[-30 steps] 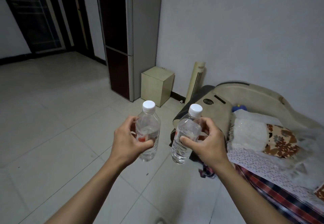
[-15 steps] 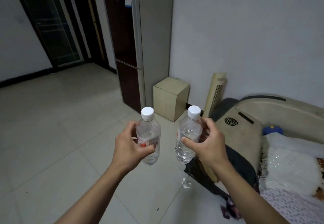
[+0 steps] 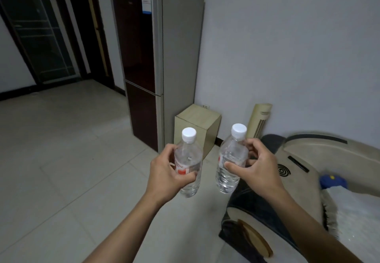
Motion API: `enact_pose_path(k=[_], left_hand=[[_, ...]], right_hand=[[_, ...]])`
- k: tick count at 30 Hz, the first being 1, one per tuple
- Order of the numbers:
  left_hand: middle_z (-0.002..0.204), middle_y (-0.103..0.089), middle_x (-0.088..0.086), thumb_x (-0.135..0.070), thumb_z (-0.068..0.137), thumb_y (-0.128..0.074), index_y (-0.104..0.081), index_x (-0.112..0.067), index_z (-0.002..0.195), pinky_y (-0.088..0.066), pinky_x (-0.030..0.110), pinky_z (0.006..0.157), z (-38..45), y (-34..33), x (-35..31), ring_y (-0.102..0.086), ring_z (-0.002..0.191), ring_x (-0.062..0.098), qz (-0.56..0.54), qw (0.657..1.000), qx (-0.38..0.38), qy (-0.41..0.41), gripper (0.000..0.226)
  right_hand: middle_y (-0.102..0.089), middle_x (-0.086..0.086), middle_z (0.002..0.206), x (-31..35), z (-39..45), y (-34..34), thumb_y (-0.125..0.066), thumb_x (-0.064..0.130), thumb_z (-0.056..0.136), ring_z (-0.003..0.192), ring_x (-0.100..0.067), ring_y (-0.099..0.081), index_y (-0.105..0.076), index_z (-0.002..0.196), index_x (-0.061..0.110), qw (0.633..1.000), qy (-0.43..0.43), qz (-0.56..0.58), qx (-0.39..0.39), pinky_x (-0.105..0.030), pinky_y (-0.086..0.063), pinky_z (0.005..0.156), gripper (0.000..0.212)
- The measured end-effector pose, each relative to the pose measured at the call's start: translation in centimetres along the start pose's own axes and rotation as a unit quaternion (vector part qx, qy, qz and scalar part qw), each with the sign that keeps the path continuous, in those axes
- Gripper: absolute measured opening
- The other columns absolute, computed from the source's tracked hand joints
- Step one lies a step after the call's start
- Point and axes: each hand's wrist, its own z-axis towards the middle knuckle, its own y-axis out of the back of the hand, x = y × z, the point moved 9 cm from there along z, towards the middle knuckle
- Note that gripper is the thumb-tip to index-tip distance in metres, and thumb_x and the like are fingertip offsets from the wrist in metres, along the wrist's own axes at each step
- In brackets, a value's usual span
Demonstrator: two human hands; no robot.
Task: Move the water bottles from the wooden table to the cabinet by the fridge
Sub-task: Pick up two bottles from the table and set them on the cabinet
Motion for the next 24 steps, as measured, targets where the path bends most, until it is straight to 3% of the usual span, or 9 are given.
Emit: enact_pose_path(k=[4,10,16,20,24], left_hand=[[0.092,-0.070,-0.010,-0.020,0.056,-0.088,-0.059,-0.029,0.103,-0.053,0.017,0.063,5.3,1.6,2.7,-0.067,0.079,0.006,-0.010,1.000,-0.008,0.005,0.056],[0.088,-0.070,-0.013,-0.017,0.054,-0.089,-0.061,-0.030,0.101,-0.053,0.017,0.061,11.8,2.4,7.1,-0.067,0.073,0.007,-0.023,0.999,-0.027,0.028,0.056],[0.089,-0.068,-0.018,-0.017,0.056,-0.089,-0.059,-0.029,0.104,-0.059,0.026,0.065,20.1,0.9,10.8,-0.066,0.079,0.006,0.010,0.999,-0.014,0.037,0.058],[0.091,-0.068,-0.018,-0.026,0.055,-0.085,-0.059,-0.031,0.103,-0.059,0.032,0.065,27.0,-0.6,12.7,-0.066,0.081,0.008,0.048,0.998,0.002,0.031,0.055],[0.091,-0.069,-0.015,-0.022,0.054,-0.086,-0.059,-0.031,0.103,-0.058,0.026,0.067,34.2,-2.1,13.5,-0.066,0.082,0.007,0.070,0.997,0.011,0.024,0.056]], right_hand=[[-0.067,0.006,0.107,-0.2,4.5,-3.2,-0.093,0.020,0.062,0.096,-0.010,-0.070,-0.059,0.115,0.021,1.000,-0.001,0.014,-0.010,-0.035,-0.062,0.079,0.063],[-0.068,0.006,0.105,-2.0,11.4,-8.6,-0.086,0.038,0.057,0.096,-0.015,-0.071,-0.058,0.112,0.028,1.000,-0.006,0.015,0.015,-0.037,-0.063,0.075,0.062],[-0.071,0.002,0.102,-5.6,19.9,-12.7,-0.085,0.042,0.059,0.091,-0.015,-0.072,-0.059,0.115,0.015,0.999,0.001,0.039,0.013,-0.032,-0.063,0.072,0.068],[-0.071,0.003,0.099,-8.6,27.6,-14.3,-0.092,0.027,0.060,0.089,-0.014,-0.072,-0.060,0.110,0.013,0.999,0.003,0.041,-0.014,-0.033,-0.063,0.071,0.061],[-0.071,0.005,0.099,-9.7,35.1,-14.9,-0.094,0.023,0.058,0.087,-0.012,-0.070,-0.060,0.107,0.017,0.999,0.024,0.024,-0.031,-0.021,-0.061,0.071,0.060]])
